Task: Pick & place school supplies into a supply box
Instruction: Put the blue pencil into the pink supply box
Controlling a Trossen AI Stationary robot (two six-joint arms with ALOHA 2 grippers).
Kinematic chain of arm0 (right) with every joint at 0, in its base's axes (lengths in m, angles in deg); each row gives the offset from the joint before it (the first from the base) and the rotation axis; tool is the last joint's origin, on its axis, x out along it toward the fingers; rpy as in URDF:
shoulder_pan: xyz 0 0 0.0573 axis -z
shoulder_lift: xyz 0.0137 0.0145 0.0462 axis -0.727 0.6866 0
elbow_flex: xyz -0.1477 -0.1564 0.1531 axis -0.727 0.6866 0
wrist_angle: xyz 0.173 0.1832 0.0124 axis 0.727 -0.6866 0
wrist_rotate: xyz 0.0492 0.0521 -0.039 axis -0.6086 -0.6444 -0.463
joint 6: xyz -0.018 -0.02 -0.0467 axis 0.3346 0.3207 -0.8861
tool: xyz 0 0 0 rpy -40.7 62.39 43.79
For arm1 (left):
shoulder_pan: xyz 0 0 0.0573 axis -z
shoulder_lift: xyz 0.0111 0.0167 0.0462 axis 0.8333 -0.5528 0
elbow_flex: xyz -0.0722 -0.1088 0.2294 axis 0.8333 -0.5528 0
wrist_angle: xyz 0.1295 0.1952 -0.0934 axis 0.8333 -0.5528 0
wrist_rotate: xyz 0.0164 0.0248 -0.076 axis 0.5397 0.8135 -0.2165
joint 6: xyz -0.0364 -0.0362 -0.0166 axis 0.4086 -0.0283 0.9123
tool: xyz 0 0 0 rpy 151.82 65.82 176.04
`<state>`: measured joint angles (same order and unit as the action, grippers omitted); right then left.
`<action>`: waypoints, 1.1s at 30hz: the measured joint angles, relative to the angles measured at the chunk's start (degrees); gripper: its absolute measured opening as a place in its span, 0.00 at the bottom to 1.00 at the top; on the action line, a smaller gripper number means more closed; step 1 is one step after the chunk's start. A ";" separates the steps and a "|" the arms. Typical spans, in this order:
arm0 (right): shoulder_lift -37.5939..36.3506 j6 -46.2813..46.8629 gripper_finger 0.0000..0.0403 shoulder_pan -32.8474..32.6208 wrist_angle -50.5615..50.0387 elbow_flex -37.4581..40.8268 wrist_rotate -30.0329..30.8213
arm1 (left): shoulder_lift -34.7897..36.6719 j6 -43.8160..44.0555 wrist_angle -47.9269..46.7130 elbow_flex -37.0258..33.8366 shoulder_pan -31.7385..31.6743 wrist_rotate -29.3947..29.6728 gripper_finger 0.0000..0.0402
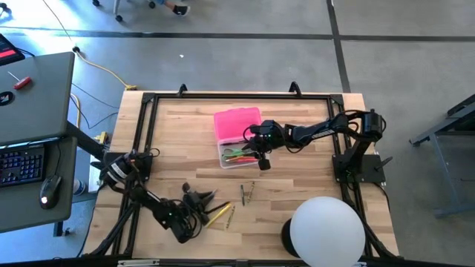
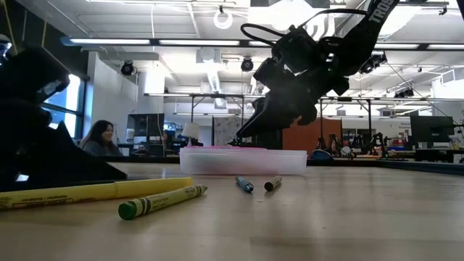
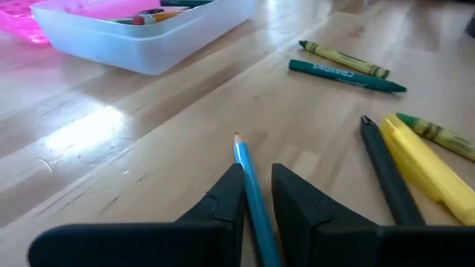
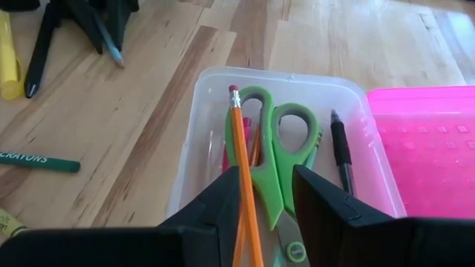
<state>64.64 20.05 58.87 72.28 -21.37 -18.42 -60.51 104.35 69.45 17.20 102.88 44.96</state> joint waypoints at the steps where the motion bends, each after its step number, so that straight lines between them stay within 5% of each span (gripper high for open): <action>1: 0.00 0.02 0.26 -0.01 0.00 0.00 -0.04 | 0.00 -0.30 0.38 0.00 -0.45 0.00 0.23; 9: -0.37 -0.60 0.26 -3.93 -1.41 0.00 0.02 | 7.39 0.07 -3.38 0.22 -3.27 -0.94 0.22; 14: -3.61 -1.20 0.26 -8.88 -9.15 0.04 0.30 | 16.87 -7.57 -6.46 0.25 -10.49 -12.83 0.22; 24: -8.90 -1.39 0.26 -17.83 -15.67 0.04 0.41 | 24.84 -52.04 4.99 8.75 -26.89 -26.44 0.22; 33: -8.96 6.13 0.26 -22.44 -22.36 0.02 -3.52 | 17.59 -60.16 6.67 13.06 -43.75 -41.32 0.22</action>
<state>55.68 26.18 36.43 49.92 -21.35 -21.94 -42.92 44.20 76.12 30.26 59.14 3.64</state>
